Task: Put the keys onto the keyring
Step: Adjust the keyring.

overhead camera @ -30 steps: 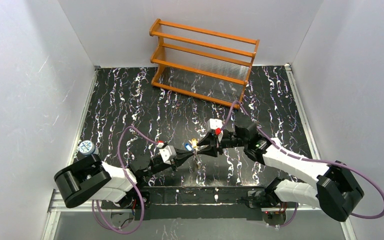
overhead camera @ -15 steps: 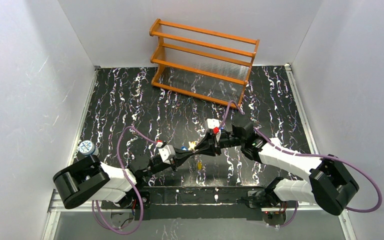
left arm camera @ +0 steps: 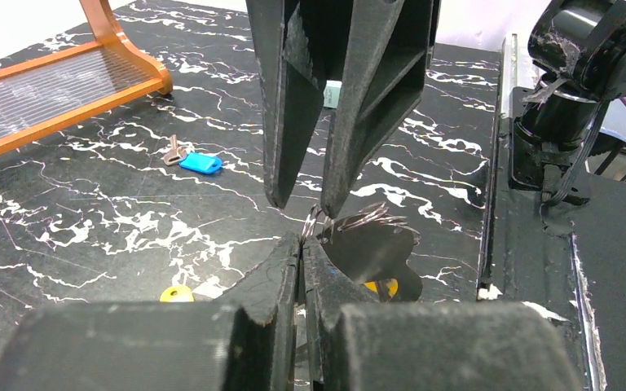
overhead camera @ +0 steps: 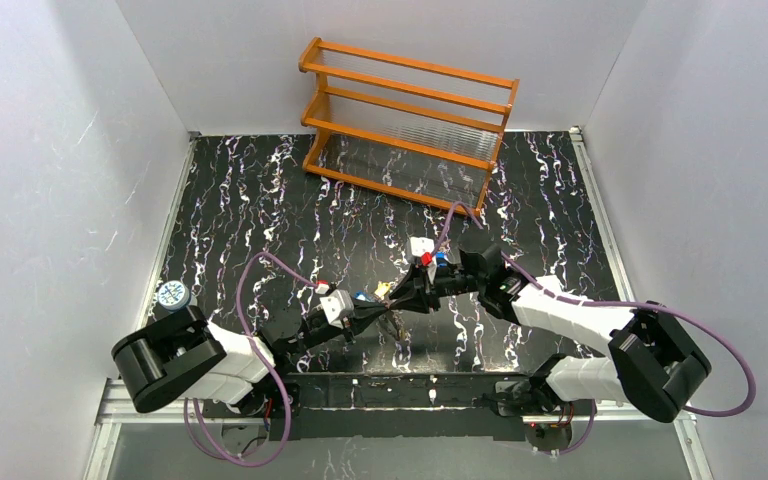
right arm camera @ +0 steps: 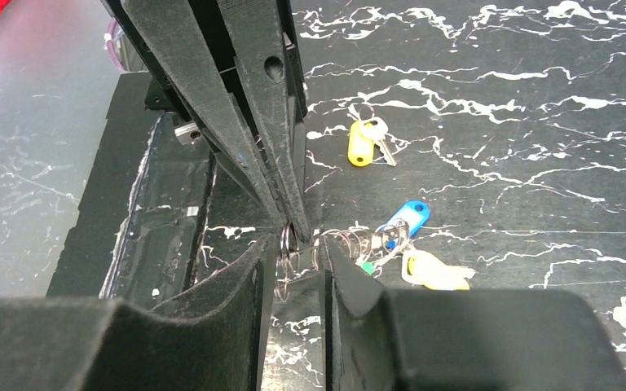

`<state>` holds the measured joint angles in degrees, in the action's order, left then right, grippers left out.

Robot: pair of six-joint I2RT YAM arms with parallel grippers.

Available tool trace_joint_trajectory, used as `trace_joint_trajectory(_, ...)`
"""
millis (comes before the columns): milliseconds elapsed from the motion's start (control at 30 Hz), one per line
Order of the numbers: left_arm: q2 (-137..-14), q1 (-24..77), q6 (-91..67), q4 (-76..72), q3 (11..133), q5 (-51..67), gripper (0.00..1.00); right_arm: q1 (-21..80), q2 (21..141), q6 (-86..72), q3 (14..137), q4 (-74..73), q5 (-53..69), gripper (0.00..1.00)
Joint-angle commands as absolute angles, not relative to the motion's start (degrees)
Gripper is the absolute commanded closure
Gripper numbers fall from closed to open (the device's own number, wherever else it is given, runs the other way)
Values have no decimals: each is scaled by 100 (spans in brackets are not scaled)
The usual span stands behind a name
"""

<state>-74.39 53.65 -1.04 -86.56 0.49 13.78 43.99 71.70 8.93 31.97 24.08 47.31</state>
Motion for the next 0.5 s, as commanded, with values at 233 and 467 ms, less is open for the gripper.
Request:
trace_joint_trajectory(233, -8269, 5388, -26, -8944, -9, 1152, 100, 4199, 6704, 624, 2797, 2512, 4259, 64)
trace_joint_trajectory(467, -8870, 5388, 126, -9051, 343, 1347, 100, 3955, 6795, 885, 2621, 2322, 4543, 65)
